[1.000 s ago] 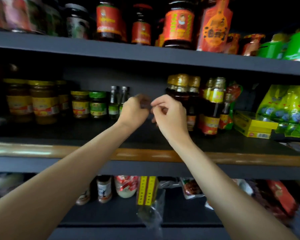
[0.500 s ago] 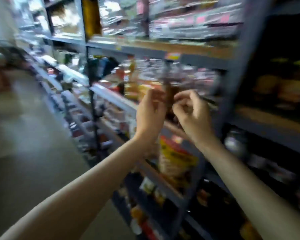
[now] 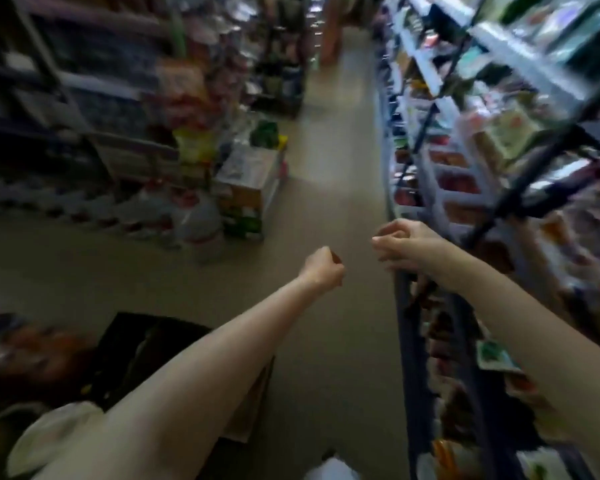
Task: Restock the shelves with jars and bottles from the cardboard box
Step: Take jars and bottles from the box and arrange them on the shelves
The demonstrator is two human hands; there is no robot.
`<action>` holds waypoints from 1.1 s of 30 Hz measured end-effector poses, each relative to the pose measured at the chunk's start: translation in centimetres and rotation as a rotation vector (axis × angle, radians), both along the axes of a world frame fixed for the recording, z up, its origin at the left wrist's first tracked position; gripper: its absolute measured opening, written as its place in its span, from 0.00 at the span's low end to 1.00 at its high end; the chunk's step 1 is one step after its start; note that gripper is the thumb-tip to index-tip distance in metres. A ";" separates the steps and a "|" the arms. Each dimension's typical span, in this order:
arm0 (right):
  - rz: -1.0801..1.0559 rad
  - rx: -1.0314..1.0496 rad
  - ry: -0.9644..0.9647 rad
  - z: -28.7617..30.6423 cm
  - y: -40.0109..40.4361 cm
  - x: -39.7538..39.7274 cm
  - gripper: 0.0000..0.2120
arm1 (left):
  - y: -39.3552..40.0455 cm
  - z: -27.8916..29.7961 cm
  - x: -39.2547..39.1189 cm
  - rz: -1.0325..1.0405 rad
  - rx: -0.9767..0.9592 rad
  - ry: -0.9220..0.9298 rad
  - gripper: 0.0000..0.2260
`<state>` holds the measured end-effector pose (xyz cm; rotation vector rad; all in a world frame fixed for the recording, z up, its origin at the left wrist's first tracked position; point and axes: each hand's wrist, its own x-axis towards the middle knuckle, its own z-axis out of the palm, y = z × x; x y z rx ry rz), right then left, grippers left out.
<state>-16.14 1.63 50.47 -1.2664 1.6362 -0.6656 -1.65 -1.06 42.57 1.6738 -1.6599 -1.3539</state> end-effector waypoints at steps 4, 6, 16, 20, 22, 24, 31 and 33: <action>0.243 0.112 -0.004 -4.5 -10.4 1.4 0.03 | -7.3 -5.3 4.1 0.179 0.116 -0.112 0.10; 0.342 0.116 0.057 -6.0 -14.3 1.2 0.03 | -11.1 -7.1 5.8 0.260 0.136 -0.147 0.12; 0.849 0.206 0.303 -12.2 -38.1 11.1 0.11 | -22.6 -11.9 12.6 0.663 0.340 -0.122 0.12; 1.140 0.176 0.398 -15.3 -41.4 21.6 0.12 | -21.7 -14.5 20.2 0.980 0.408 -0.111 0.10; 1.309 0.108 0.472 -16.7 -42.1 26.4 0.13 | -20.6 -16.3 23.6 1.068 0.463 -0.098 0.09; 1.510 -0.014 0.582 -17.9 -42.7 30.5 0.14 | -19.6 -17.6 26.1 1.122 0.518 -0.078 0.10; 1.907 -0.283 0.682 -23.5 -44.2 44.2 0.13 | -18.2 -19.8 33.3 1.327 0.631 -0.168 0.08; 1.990 -0.266 0.683 -26.5 -43.7 48.1 0.13 | -18.1 -21.7 35.7 1.386 0.688 -0.114 0.12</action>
